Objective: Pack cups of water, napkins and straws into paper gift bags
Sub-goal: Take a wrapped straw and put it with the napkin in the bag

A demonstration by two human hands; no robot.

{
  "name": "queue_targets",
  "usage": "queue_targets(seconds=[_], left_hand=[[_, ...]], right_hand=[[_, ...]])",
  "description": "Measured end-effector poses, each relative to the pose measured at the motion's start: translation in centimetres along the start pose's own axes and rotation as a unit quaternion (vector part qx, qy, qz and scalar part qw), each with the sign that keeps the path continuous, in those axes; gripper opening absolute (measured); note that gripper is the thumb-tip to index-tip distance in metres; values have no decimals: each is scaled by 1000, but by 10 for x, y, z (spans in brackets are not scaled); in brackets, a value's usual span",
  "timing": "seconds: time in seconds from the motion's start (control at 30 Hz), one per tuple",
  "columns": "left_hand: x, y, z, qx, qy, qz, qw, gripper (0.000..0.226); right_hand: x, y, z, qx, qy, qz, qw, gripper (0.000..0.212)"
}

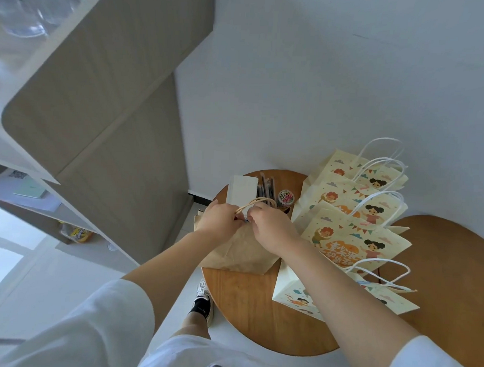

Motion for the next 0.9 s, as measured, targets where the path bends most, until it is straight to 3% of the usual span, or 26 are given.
queue_targets(seconds=[0.2,0.33,0.5,0.77,0.9], left_hand=[[2,-1,3,-22,16,29,999,16],[1,1,5,19,15,59,998,14],[-3,4,3,43,-4,43,998,16],[-4,6,0,50,-14,24,998,22],[-2,6,-1,51,-12,21,998,25]], right_hand=[[-8,-8,2,62,-3,100,993,19],[-9,-14,2,87,-4,136,987,7],[-3,-16,4,91,8,160,983,8],[-4,-6,-2,108,32,170,979,12],[1,1,-4,47,-2,61,997,25]])
Point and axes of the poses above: each hand's wrist, its own x-axis towards the middle knuckle, its own y-axis out of the back of the hand, z = x × y, the point moved 1 cm from there along x, towards the middle knuckle, and after that the axes turned 1 degree about -z, right-handed, at the moved point
